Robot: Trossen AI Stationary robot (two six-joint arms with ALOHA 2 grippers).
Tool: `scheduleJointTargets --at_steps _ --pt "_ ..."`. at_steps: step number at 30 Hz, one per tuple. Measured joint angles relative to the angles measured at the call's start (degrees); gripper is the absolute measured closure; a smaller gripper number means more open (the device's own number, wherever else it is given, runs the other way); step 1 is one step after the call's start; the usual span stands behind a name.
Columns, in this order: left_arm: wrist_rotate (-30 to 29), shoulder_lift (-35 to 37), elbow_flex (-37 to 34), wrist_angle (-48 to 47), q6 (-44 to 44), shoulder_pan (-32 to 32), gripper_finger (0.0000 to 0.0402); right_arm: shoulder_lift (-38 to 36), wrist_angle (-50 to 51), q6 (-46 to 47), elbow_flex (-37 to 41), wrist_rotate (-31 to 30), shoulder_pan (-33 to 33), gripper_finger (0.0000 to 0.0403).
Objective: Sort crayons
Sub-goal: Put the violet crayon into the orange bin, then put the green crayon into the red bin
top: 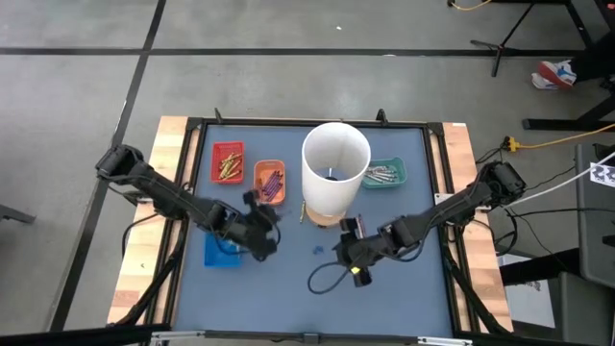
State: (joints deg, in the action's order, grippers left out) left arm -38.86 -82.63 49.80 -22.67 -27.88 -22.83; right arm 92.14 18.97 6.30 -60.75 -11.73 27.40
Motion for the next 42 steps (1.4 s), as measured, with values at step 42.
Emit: scheduleJointTargets --at_steps 42 --pt "2.4 0.0 0.0 -11.2 -10.7 20.3 0.0279 0.0 20.3 17.1 0.5 2.0 0.0 0.023"
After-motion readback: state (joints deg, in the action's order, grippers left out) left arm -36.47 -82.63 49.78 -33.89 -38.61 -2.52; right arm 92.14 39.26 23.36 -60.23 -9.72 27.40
